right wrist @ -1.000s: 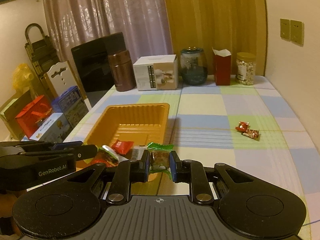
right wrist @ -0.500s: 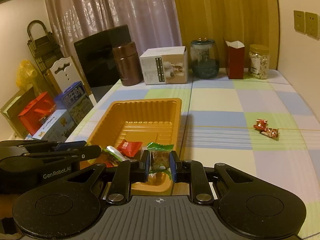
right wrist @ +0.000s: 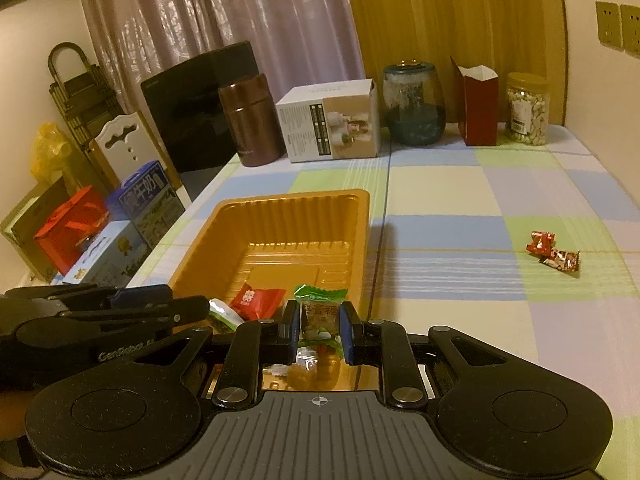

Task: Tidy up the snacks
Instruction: 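Open the left tool to drop the yellow packet while the right tool releases the green candy into the tray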

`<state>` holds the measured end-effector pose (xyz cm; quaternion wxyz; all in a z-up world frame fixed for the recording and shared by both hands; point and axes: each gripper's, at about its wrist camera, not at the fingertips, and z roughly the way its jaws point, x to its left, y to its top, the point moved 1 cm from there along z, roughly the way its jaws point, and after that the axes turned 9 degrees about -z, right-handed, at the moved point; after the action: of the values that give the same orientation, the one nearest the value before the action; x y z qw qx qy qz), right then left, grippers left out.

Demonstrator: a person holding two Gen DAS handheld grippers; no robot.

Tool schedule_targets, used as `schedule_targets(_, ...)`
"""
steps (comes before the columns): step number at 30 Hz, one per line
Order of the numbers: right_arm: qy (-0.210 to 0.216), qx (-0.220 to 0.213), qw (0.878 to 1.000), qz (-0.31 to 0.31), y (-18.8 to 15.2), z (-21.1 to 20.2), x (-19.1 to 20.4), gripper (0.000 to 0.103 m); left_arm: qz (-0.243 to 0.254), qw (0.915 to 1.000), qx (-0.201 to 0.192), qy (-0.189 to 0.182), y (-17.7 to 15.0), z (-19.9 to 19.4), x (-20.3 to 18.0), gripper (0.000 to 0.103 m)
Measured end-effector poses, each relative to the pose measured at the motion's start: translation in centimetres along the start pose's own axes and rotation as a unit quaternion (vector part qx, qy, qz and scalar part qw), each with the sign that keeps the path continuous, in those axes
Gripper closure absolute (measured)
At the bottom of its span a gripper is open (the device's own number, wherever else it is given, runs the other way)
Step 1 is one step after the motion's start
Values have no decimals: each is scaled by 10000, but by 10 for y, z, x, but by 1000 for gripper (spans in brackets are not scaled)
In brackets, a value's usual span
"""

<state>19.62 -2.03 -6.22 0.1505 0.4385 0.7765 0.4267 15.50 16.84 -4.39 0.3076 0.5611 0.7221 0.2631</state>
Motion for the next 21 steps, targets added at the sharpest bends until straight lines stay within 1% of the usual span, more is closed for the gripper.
schedule_targets(5,83,33,10000,24,-2,3,4,82,-24,10000,56,-6,-8,-3,0,68)
schedule_targets(13,211,-12,9998,49,6,8,7,82,-57,10000,49,30,-10,-6,2,68)
schedule_targets(19,467,-136,9988,114,14,15,9,82,-99,9999,30,74,-7,-5,7,68)
schedule_targets(21,586,-192,9979,197,16,16,8,80,-105,9999,22,99,-8,-6,8,67)
